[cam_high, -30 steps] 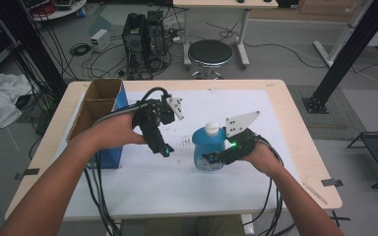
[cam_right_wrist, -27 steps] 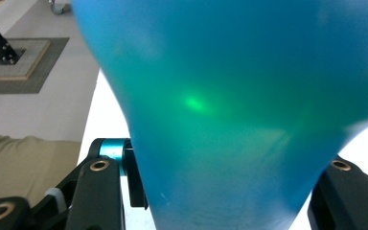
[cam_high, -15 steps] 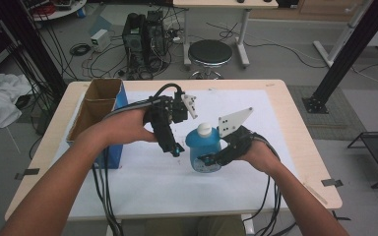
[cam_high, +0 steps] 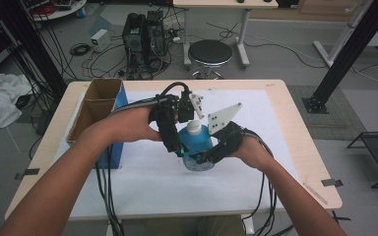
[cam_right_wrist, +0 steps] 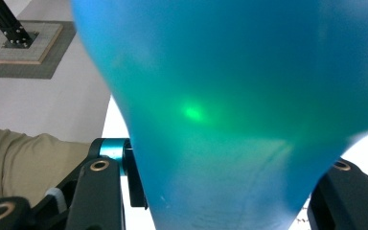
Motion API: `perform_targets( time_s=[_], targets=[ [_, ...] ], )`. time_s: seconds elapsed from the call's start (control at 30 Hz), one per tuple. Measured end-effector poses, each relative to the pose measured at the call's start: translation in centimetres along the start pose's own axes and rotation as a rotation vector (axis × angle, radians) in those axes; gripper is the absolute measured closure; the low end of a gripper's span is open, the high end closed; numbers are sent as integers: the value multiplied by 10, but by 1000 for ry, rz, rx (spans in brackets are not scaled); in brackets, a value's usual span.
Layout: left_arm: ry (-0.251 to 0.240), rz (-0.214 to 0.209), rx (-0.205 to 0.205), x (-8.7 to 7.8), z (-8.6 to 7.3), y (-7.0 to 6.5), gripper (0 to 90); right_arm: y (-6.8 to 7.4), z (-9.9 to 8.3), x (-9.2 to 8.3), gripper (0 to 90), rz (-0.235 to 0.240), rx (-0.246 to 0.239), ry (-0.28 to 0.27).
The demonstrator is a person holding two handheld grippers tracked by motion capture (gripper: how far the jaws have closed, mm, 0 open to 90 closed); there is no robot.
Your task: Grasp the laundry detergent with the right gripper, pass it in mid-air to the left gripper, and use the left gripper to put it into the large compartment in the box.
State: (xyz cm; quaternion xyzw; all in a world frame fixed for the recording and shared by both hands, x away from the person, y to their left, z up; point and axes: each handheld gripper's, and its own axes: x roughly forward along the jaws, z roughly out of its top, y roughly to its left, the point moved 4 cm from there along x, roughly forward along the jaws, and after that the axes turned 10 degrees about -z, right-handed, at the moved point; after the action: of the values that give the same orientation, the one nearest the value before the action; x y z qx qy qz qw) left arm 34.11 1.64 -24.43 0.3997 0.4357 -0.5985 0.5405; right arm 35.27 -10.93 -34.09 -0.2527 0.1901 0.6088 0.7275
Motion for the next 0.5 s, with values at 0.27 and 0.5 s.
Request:
perform_targets(
  time_s=[0.27, 0.5],
  targets=[
    [4, -3, 4, -1, 3, 1, 117, -1, 8, 5, 445, 3, -11, 6],
    [2, -7, 8, 2, 6, 3, 117, -1, 16, 5, 445, 1, -8, 15]
  ],
)
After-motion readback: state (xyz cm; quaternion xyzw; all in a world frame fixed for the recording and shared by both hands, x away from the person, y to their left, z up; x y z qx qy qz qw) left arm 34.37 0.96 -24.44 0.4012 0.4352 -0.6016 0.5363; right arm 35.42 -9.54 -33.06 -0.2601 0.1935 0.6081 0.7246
